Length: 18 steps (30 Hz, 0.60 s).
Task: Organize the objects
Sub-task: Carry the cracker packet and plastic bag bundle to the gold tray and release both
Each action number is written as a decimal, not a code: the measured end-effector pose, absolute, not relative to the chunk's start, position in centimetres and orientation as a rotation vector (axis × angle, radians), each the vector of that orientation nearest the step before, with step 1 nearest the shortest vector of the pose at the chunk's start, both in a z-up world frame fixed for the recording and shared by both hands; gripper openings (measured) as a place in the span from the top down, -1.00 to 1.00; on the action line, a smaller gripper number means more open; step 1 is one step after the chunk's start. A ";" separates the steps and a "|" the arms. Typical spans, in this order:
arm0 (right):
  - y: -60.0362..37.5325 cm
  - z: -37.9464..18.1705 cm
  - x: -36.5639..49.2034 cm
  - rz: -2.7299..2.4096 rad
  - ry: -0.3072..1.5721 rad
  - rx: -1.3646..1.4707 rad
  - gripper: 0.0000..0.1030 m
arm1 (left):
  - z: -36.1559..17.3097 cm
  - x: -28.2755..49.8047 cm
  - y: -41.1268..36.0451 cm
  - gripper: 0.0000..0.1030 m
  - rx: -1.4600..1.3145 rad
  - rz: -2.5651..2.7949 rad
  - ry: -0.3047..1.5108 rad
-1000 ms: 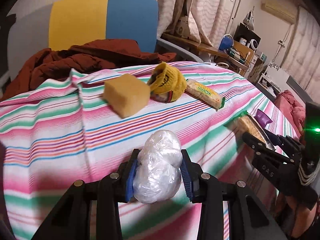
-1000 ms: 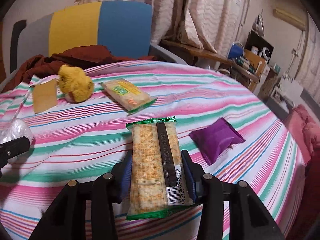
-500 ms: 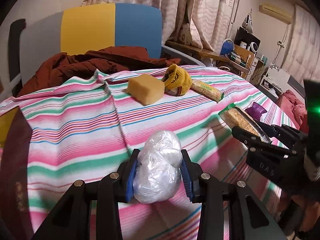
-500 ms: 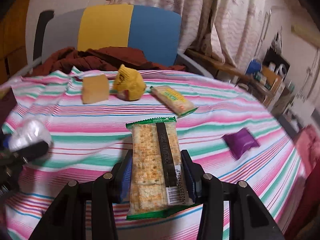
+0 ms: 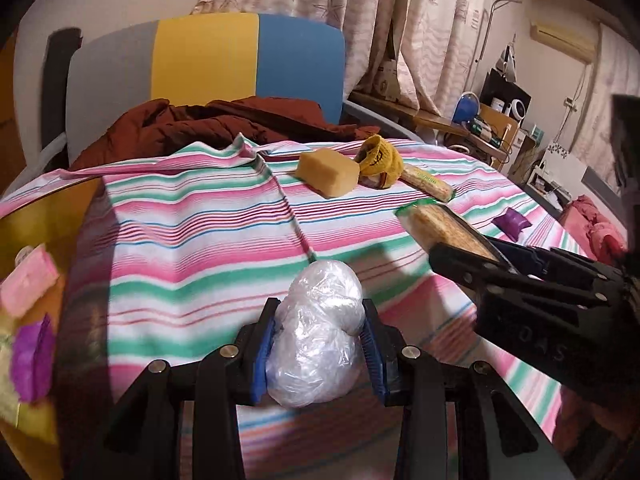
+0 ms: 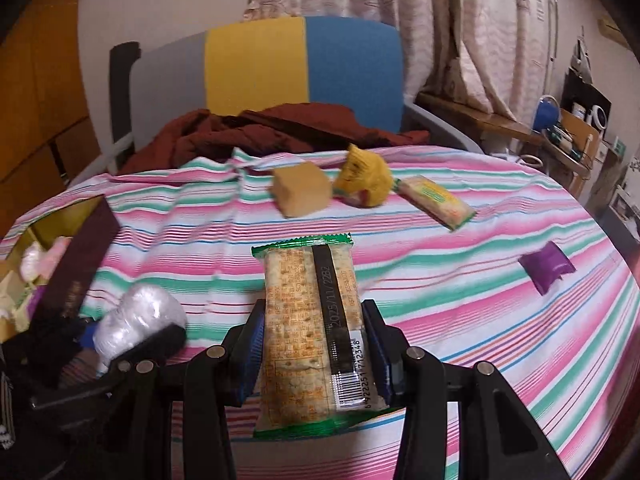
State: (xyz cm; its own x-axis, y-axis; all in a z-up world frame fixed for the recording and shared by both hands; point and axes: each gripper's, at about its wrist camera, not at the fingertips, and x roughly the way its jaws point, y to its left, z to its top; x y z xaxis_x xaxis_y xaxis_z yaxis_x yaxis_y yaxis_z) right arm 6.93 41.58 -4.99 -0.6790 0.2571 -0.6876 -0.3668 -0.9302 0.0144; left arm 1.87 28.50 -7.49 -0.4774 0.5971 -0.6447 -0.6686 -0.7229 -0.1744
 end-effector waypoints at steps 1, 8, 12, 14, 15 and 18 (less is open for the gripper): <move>41.1 -4.8 6.9 2.602 0.215 -1.027 0.11 | -7.2 2.1 27.9 0.23 -0.903 2.208 0.119; 38.5 -3.6 6.6 2.668 0.243 -1.026 0.11 | -4.8 3.0 23.1 0.23 -0.872 2.246 0.022; 36.6 -3.1 5.9 2.718 0.253 -1.038 0.11 | -3.2 3.1 20.2 0.23 -0.836 2.288 -0.023; 35.4 -2.8 5.4 2.752 0.258 -1.043 0.11 | -2.5 2.7 18.7 0.23 -0.827 2.315 -0.047; 34.5 -2.5 5.0 2.777 0.263 -1.046 0.11 | -2.3 2.5 18.0 0.23 -0.825 2.329 -0.061; 32.6 -1.8 3.8 2.834 0.283 -1.056 0.11 | -1.5 1.3 15.6 0.23 -0.828 2.376 -0.112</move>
